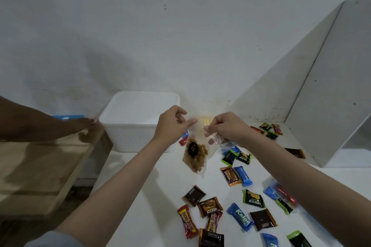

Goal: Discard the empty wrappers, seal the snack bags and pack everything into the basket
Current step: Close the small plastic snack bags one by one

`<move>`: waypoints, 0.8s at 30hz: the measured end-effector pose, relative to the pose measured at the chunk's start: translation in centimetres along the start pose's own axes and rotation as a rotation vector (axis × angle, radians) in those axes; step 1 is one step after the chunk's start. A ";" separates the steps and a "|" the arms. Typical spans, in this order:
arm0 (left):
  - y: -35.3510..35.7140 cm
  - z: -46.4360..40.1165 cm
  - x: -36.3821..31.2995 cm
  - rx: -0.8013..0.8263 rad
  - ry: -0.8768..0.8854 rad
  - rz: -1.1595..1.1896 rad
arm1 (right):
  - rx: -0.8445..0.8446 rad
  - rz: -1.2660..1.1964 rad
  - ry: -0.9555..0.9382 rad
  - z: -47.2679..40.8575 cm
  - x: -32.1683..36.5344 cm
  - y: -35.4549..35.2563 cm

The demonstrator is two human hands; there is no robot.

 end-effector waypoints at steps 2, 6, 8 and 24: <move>0.9 0.3 0.8 0.042 -0.140 0.032 | -0.041 -0.037 0.048 -0.2 -0.7 0.2; 3.1 1.2 1.9 0.419 -0.374 0.392 | -0.076 0.023 0.059 -0.2 -1.8 0.9; 3.6 1.3 2.1 0.465 -0.346 0.463 | -0.060 0.006 0.032 -0.1 -2.3 1.5; 3.3 1.2 2.7 0.388 -0.247 0.429 | 0.014 -0.261 0.168 -0.5 -3.7 2.1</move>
Point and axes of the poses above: each hand's wrist, its own z-axis away from the middle knuckle, its own y-axis out of the palm, x = y × z, the point moved 4 cm from there along -z, towards the middle knuckle, and after that the axes turned 9 degrees about x, right-handed, at the moved point
